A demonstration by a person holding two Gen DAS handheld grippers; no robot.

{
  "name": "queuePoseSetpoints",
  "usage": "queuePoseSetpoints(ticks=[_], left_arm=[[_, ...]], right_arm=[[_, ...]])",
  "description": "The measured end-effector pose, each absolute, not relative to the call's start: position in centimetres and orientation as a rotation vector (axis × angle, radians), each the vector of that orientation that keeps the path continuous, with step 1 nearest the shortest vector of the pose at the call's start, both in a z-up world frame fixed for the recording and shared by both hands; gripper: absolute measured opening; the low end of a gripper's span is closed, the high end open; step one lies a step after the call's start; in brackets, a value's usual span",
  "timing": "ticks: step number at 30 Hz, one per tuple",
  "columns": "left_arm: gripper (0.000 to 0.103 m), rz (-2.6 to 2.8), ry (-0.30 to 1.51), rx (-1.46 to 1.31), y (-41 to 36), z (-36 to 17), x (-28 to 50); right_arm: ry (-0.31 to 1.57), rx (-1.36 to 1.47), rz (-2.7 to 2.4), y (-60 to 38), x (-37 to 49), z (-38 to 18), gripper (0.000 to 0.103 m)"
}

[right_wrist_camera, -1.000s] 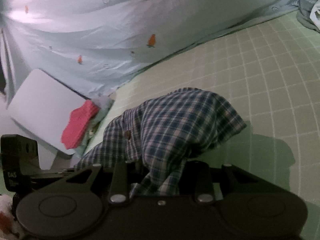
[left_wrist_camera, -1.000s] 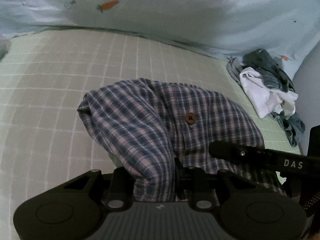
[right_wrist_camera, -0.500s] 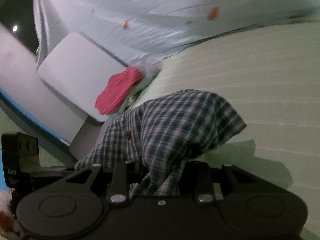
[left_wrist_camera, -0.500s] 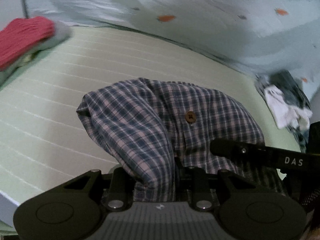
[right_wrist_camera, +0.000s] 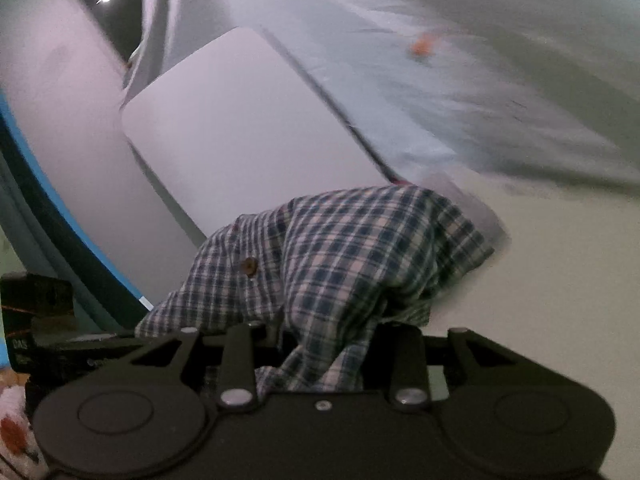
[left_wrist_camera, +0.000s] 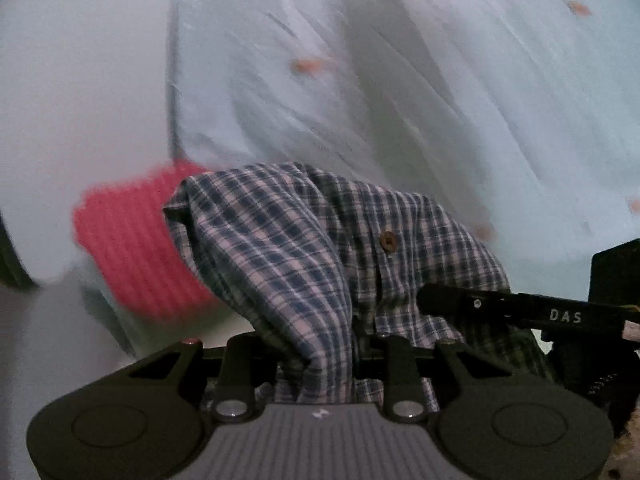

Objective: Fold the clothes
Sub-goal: 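Grasp the folded plaid shirt with both grippers and lift it, then place the folded shirt onto the red clothes stack with both grippers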

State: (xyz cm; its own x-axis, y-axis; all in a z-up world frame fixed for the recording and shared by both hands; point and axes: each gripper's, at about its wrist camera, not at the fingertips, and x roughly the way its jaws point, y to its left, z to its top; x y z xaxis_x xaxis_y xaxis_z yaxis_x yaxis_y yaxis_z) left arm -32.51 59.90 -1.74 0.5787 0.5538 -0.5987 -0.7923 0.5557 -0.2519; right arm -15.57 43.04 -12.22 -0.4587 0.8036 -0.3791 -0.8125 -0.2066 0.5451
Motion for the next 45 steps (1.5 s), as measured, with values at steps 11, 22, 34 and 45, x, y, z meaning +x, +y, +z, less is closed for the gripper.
queuePoseSetpoints(ticks=[11,22,34,45], left_arm=[[0.031,1.129,0.254,-0.684,76.0,-3.3,-34.4],[0.095,1.386,0.356,-0.738,76.1,-10.5,-36.7],[0.099,1.361,0.534,-0.613,71.0,-10.3,-40.0],[0.103,1.208,0.351,-0.394,61.5,-3.5,-39.8]], right_arm=[[0.664,-0.287,2.103,69.8,-17.0,-9.0,0.061],[0.393,-0.564,1.64,70.8,-19.7,-16.7,0.096],[0.459,-0.353,1.453,58.2,-22.0,-13.5,0.103],[0.565,-0.2,1.313,44.0,-26.5,-11.1,0.103]])
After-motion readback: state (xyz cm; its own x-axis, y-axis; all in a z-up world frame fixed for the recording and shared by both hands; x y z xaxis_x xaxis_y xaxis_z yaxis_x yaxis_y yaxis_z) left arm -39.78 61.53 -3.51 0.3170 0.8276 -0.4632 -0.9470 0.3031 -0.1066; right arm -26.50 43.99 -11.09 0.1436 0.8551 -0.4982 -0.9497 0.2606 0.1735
